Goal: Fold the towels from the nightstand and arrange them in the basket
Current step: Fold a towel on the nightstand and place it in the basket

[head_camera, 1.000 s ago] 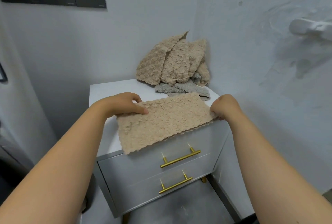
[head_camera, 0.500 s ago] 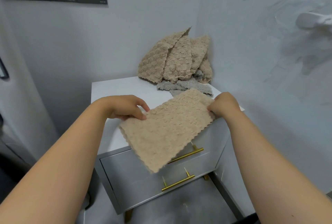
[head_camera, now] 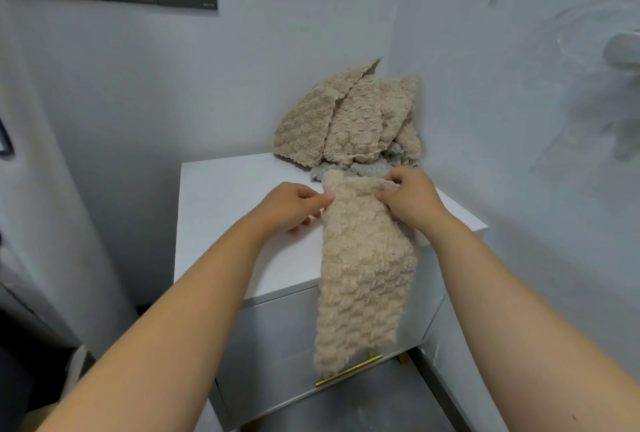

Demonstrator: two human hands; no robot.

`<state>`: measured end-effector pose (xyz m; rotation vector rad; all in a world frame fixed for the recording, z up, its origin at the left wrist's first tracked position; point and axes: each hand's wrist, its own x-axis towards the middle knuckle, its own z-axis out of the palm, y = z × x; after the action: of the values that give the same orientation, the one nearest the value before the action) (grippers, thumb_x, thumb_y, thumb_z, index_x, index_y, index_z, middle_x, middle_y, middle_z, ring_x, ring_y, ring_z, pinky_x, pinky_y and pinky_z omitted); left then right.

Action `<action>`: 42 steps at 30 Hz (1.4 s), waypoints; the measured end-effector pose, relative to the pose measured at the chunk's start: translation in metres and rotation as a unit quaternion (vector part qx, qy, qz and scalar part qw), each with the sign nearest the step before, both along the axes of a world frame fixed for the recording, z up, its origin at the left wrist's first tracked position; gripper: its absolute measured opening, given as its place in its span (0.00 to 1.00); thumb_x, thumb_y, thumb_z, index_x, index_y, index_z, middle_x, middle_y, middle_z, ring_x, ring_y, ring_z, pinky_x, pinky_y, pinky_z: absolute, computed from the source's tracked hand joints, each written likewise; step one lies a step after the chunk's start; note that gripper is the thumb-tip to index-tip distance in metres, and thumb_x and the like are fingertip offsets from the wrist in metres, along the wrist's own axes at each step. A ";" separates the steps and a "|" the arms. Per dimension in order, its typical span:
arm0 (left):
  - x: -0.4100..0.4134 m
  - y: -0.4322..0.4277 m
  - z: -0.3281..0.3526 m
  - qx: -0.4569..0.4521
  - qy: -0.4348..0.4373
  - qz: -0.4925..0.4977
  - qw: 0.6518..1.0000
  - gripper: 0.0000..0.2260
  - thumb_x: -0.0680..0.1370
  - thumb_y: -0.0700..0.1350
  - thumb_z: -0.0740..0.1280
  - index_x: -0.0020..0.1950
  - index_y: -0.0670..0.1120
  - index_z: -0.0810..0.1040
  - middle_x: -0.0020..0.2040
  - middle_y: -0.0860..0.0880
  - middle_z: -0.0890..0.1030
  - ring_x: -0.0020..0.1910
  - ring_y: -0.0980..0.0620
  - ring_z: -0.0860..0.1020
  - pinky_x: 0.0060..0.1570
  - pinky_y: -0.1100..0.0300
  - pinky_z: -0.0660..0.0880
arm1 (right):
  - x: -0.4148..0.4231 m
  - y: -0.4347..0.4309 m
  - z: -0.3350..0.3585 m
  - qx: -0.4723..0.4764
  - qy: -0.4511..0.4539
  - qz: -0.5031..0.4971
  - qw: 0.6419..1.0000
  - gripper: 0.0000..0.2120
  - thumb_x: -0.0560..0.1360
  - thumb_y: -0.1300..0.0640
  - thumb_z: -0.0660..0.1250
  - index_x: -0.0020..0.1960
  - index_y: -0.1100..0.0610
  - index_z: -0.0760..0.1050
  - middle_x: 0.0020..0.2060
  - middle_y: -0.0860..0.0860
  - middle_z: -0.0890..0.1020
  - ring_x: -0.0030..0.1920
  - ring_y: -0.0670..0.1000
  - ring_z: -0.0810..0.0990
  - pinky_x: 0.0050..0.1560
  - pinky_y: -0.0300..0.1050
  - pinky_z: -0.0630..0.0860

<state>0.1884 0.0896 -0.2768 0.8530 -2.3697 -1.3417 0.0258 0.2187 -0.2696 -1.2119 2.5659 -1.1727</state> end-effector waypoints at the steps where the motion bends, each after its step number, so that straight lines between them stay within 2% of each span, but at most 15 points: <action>1: -0.003 0.001 0.000 0.005 0.004 -0.001 1.000 0.16 0.75 0.58 0.66 0.50 0.46 0.81 0.47 0.50 0.82 0.40 0.54 0.77 0.37 0.62 0.75 | 0.001 -0.004 0.003 -0.013 -0.012 0.012 1.000 0.10 0.73 0.59 0.70 0.37 0.50 0.71 0.39 0.48 0.77 0.39 0.53 0.74 0.42 0.43 0.68; 6: -0.010 -0.007 0.006 0.115 0.013 -0.022 0.993 0.11 0.75 0.55 0.68 0.48 0.48 0.79 0.44 0.51 0.81 0.37 0.56 0.79 0.44 0.61 0.78 | 0.001 -0.019 0.008 -0.037 -0.041 0.025 0.998 0.12 0.72 0.59 0.72 0.36 0.48 0.72 0.35 0.45 0.76 0.35 0.48 0.72 0.42 0.42 0.67; 9: -0.012 -0.016 0.004 0.190 0.030 -0.009 0.981 0.05 0.75 0.45 0.70 0.47 0.45 0.78 0.41 0.48 0.82 0.34 0.56 0.80 0.37 0.64 0.79 | -0.001 -0.027 0.006 -0.049 -0.051 0.025 0.997 0.07 0.71 0.59 0.73 0.40 0.52 0.76 0.43 0.48 0.78 0.43 0.49 0.74 0.46 0.42 0.67; 11: -0.016 -0.023 0.000 0.156 0.028 0.035 0.987 0.03 0.75 0.41 0.71 0.45 0.44 0.78 0.39 0.47 0.81 0.33 0.54 0.79 0.34 0.64 0.79 | -0.002 -0.031 0.005 -0.054 -0.052 0.025 0.997 0.06 0.71 0.59 0.73 0.44 0.55 0.77 0.46 0.49 0.78 0.47 0.49 0.74 0.47 0.41 0.67; 15: -0.023 -0.035 -0.006 0.109 0.041 0.088 0.989 0.04 0.75 0.39 0.70 0.40 0.44 0.79 0.33 0.47 0.77 0.28 0.53 0.75 0.33 0.60 0.78 | -0.009 -0.035 -0.006 -0.075 -0.099 -0.003 0.992 0.07 0.71 0.60 0.73 0.48 0.57 0.77 0.36 0.51 0.77 0.38 0.50 0.74 0.40 0.42 0.71; 17: -0.024 -0.040 -0.008 0.093 0.052 0.109 0.988 0.02 0.75 0.38 0.69 0.42 0.42 0.79 0.34 0.45 0.77 0.29 0.51 0.74 0.33 0.59 0.77 | -0.012 -0.035 -0.011 -0.125 -0.186 0.003 0.975 0.05 0.72 0.63 0.72 0.43 0.60 0.76 0.29 0.51 0.76 0.31 0.49 0.75 0.35 0.42 0.74; 18: -0.025 -0.041 -0.010 0.091 0.069 0.125 0.986 0.02 0.76 0.38 0.69 0.43 0.41 0.80 0.35 0.45 0.78 0.29 0.50 0.75 0.32 0.59 0.76 | -0.012 -0.034 -0.011 -0.138 -0.214 0.009 0.967 0.07 0.73 0.64 0.71 0.39 0.61 0.74 0.26 0.51 0.74 0.27 0.47 0.73 0.29 0.38 0.72; 21: -0.027 -0.047 -0.015 0.042 0.100 0.174 0.979 0.08 0.77 0.44 0.67 0.45 0.40 0.80 0.35 0.46 0.78 0.30 0.51 0.75 0.33 0.60 0.74 | -0.011 -0.033 -0.006 -0.091 -0.203 0.019 0.975 0.10 0.73 0.60 0.73 0.38 0.59 0.72 0.26 0.51 0.71 0.25 0.46 0.69 0.21 0.31 0.66; 24: -0.023 -0.044 -0.014 0.042 0.107 0.150 0.982 0.13 0.74 0.51 0.72 0.38 0.42 0.77 0.29 0.49 0.75 0.26 0.54 0.72 0.29 0.63 0.70 | -0.013 -0.035 -0.004 -0.037 -0.199 0.030 0.979 0.10 0.71 0.57 0.74 0.40 0.58 0.73 0.27 0.51 0.72 0.22 0.44 0.68 0.21 0.32 0.66; 26: -0.019 -0.042 -0.011 0.082 0.110 0.115 0.984 0.12 0.71 0.48 0.75 0.35 0.46 0.74 0.29 0.51 0.77 0.26 0.55 0.73 0.29 0.64 0.71 | -0.012 -0.036 -0.005 -0.035 -0.198 0.016 0.979 0.09 0.72 0.60 0.74 0.43 0.58 0.73 0.27 0.51 0.73 0.23 0.46 0.69 0.21 0.32 0.66; 29: -0.014 -0.044 -0.014 0.070 0.097 0.090 0.989 0.09 0.70 0.38 0.75 0.44 0.47 0.78 0.33 0.51 0.80 0.31 0.56 0.77 0.37 0.59 0.76 | -0.009 -0.035 -0.006 -0.059 -0.205 0.003 0.977 0.08 0.72 0.63 0.73 0.44 0.59 0.73 0.27 0.52 0.73 0.23 0.46 0.69 0.20 0.31 0.65; 32: -0.014 -0.046 -0.021 0.065 0.138 0.110 0.982 0.10 0.69 0.35 0.74 0.48 0.43 0.80 0.41 0.44 0.83 0.37 0.50 0.79 0.43 0.53 0.77 | -0.010 -0.035 -0.008 -0.117 -0.260 0.005 0.959 0.10 0.72 0.69 0.70 0.38 0.59 0.71 0.28 0.53 0.72 0.18 0.42 0.69 0.19 0.31 0.64; 36: -0.019 -0.045 -0.025 -0.006 0.150 0.148 0.978 0.06 0.69 0.37 0.75 0.43 0.42 0.80 0.38 0.45 0.79 0.35 0.50 0.76 0.41 0.55 0.76 | -0.014 -0.037 -0.016 -0.179 -0.280 0.016 0.943 0.20 0.72 0.72 0.68 0.31 0.57 0.63 0.26 0.51 0.65 0.19 0.42 0.65 0.20 0.31 0.63; 39: -0.020 -0.046 -0.024 -0.009 0.166 0.147 0.975 0.07 0.70 0.37 0.75 0.40 0.44 0.78 0.38 0.47 0.78 0.36 0.52 0.76 0.39 0.59 0.74 | -0.020 -0.038 -0.019 -0.174 -0.264 0.022 0.948 0.14 0.71 0.68 0.70 0.33 0.58 0.69 0.26 0.53 0.70 0.23 0.45 0.68 0.23 0.34 0.66; 42: -0.016 -0.048 -0.022 0.013 0.182 0.125 0.975 0.08 0.70 0.34 0.74 0.41 0.45 0.79 0.42 0.44 0.81 0.40 0.51 0.78 0.45 0.57 0.77 | -0.028 -0.038 -0.022 -0.161 -0.269 0.044 0.949 0.11 0.71 0.69 0.71 0.35 0.59 0.72 0.29 0.54 0.74 0.26 0.47 0.72 0.28 0.38 0.70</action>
<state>0.1721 0.0415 -0.2989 0.8015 -1.9030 -1.3008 -0.0022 0.1804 -0.2919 -0.8730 1.9542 -1.6701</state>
